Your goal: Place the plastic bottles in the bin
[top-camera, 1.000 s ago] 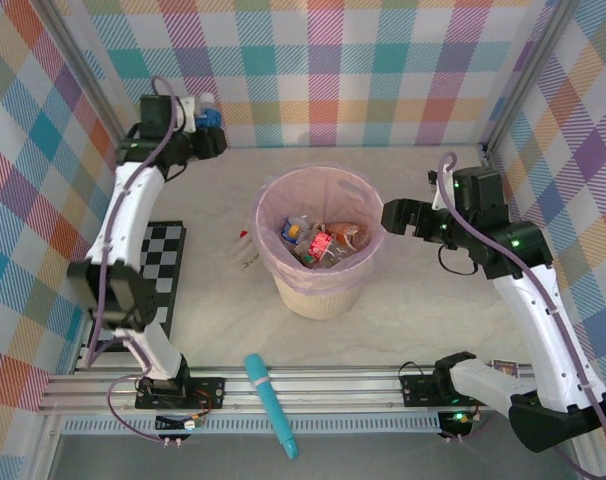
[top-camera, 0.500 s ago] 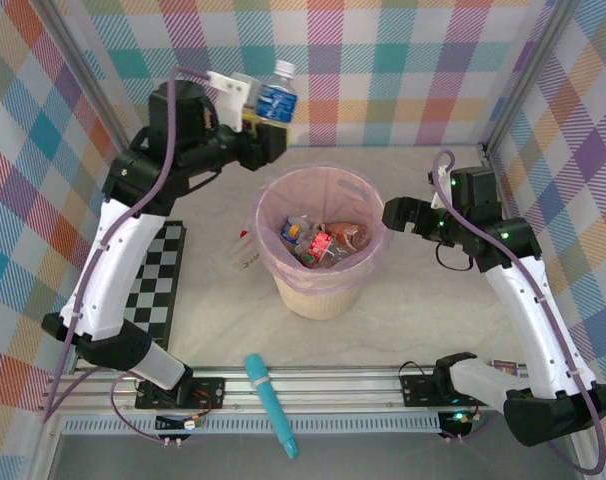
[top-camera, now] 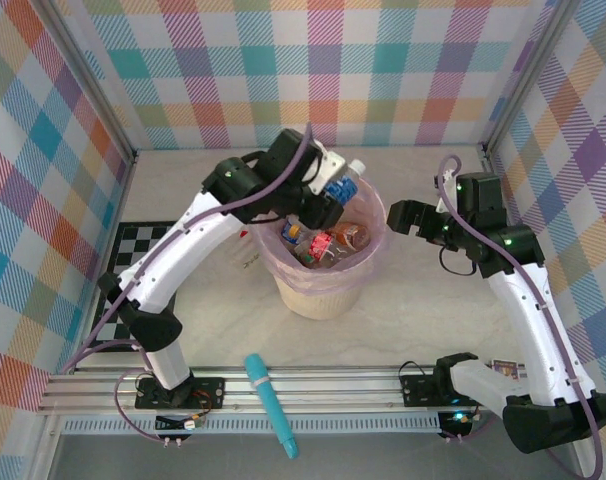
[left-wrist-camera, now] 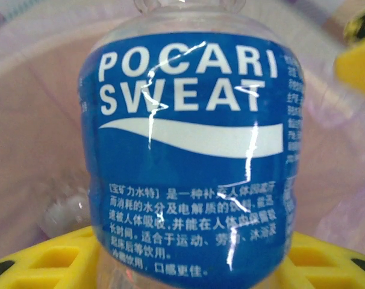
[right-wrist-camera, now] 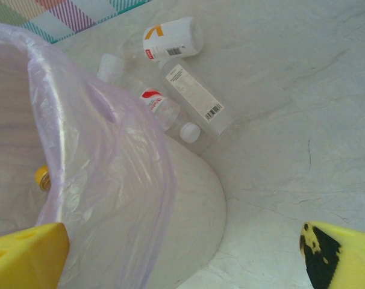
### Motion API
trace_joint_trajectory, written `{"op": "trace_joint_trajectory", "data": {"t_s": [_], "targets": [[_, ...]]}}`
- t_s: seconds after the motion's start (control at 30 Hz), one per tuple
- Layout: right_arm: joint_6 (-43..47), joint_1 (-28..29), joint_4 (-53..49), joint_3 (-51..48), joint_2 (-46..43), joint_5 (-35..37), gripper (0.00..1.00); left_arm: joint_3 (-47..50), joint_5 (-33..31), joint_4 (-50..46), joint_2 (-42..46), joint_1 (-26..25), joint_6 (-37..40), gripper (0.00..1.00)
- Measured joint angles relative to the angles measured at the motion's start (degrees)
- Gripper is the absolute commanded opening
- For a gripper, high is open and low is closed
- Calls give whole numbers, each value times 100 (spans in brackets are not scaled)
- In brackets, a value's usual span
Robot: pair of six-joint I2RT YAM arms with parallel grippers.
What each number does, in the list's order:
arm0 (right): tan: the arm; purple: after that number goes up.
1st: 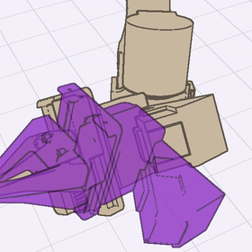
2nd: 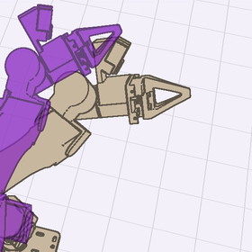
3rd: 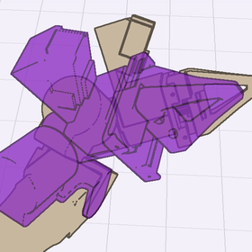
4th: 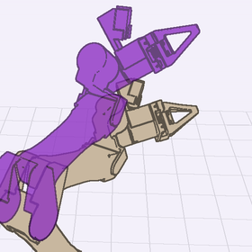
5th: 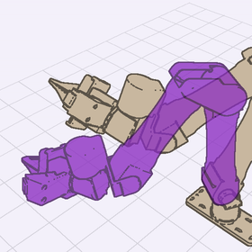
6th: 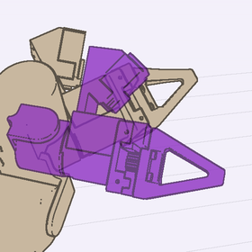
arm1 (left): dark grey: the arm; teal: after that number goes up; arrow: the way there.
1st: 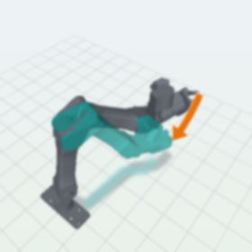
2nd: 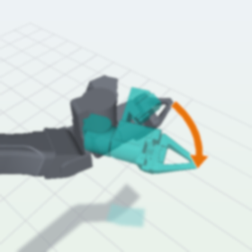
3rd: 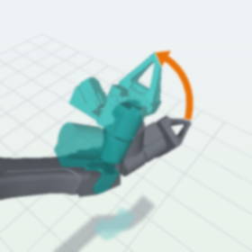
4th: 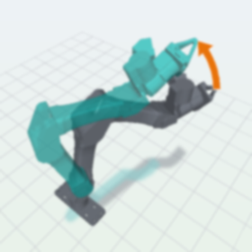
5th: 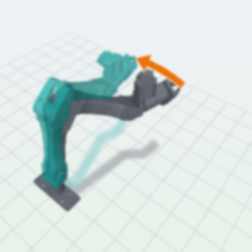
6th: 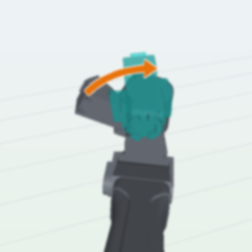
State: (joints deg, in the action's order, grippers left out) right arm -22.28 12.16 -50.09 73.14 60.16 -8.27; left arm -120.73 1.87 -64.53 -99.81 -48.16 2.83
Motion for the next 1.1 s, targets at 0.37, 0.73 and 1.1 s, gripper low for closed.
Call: {"op": "trace_joint_trajectory", "data": {"t_s": [0.37, 0.73, 1.1], "targets": [[0, -138, 59, -127, -31, -146, 98, 619, -92, -203, -61, -46, 0, 54], [2, -179, 76, -160, -55, -223, 98, 361, -24, -317, -214, -46, 127, 89], [2, -210, 79, -160, 46, -529, 99, -212, -195, -396, 11, 72, 251, 97]]}}
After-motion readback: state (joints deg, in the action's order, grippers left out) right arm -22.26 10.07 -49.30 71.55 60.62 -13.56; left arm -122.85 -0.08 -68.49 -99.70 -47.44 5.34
